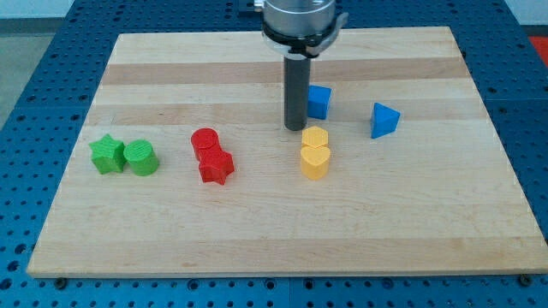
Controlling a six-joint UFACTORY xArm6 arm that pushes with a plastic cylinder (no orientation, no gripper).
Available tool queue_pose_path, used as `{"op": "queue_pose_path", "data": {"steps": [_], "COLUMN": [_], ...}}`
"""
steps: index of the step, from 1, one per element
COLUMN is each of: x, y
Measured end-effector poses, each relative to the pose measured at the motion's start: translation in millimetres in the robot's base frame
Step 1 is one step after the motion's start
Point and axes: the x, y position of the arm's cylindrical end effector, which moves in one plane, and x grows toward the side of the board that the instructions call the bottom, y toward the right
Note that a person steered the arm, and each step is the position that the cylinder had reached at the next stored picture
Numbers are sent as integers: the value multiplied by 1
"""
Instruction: Slide the blue cube to the blue triangle
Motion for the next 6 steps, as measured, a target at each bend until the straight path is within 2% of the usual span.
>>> {"op": "queue_pose_path", "data": {"steps": [1,2,3,5,6], "x": [-44,-52,-61,-26,-10], "y": [7,0,38,128,139]}}
